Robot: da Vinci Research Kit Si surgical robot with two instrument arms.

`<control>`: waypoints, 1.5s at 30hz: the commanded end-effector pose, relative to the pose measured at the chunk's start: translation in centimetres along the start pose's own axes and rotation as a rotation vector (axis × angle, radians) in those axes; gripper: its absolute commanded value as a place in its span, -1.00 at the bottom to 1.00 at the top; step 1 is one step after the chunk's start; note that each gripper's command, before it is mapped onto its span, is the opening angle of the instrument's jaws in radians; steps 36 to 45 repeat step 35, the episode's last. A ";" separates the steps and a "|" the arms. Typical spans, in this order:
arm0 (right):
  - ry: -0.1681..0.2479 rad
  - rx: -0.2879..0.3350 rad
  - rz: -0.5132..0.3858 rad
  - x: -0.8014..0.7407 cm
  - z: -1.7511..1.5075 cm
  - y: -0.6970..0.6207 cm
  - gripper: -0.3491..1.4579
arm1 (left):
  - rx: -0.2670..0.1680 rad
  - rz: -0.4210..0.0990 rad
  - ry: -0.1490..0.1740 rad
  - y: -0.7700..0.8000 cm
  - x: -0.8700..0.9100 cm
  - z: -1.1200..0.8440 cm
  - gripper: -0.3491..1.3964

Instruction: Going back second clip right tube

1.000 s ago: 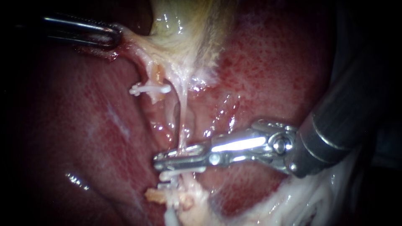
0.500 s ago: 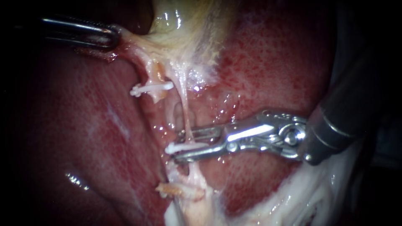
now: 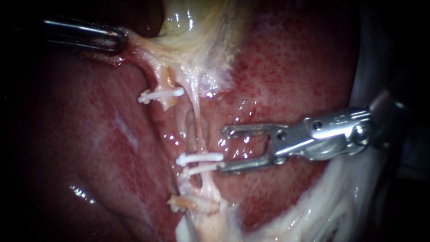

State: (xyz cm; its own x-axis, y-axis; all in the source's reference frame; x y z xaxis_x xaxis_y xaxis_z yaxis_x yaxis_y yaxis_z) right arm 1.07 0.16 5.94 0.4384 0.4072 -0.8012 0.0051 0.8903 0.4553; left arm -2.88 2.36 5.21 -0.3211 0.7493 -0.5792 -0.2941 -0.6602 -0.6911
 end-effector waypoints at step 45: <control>-0.017 0.040 -0.093 0.01 -0.65 0.02 -0.06 | 0.001 0.030 -0.019 -0.23 -0.43 0.57 -1.00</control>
